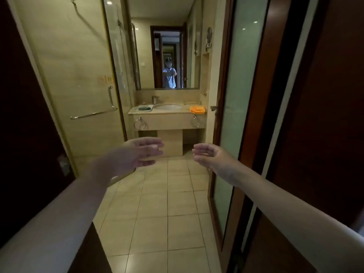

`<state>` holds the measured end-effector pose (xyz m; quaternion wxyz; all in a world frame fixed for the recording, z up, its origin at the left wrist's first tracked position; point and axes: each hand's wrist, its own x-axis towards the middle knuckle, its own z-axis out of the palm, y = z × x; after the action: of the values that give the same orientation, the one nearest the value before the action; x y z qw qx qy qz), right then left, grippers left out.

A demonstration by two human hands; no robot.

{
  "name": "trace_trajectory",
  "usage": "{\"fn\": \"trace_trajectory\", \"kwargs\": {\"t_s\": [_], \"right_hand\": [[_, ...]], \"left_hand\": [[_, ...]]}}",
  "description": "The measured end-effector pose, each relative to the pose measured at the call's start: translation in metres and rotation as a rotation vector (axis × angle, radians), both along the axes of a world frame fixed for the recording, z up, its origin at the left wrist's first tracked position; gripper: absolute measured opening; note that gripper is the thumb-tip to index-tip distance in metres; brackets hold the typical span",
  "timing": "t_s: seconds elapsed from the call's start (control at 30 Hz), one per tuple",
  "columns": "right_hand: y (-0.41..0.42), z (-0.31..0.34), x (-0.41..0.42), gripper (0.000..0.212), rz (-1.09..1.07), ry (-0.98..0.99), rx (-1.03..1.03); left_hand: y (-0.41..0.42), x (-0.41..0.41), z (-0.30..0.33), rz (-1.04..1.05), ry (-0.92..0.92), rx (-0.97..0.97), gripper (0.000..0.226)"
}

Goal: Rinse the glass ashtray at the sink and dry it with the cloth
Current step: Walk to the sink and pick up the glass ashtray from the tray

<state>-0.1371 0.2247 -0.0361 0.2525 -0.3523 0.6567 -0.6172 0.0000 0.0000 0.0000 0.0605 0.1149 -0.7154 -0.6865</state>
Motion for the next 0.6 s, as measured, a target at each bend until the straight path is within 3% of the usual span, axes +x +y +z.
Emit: {"fn": "trace_trajectory", "kwargs": {"t_s": [0.6], "right_hand": [[-0.173,-0.055,-0.197,0.033,-0.032,-0.071,0.084]], "left_hand": [[-0.176,-0.188,-0.045,-0.062,-0.101,0.011,0.039]]}}
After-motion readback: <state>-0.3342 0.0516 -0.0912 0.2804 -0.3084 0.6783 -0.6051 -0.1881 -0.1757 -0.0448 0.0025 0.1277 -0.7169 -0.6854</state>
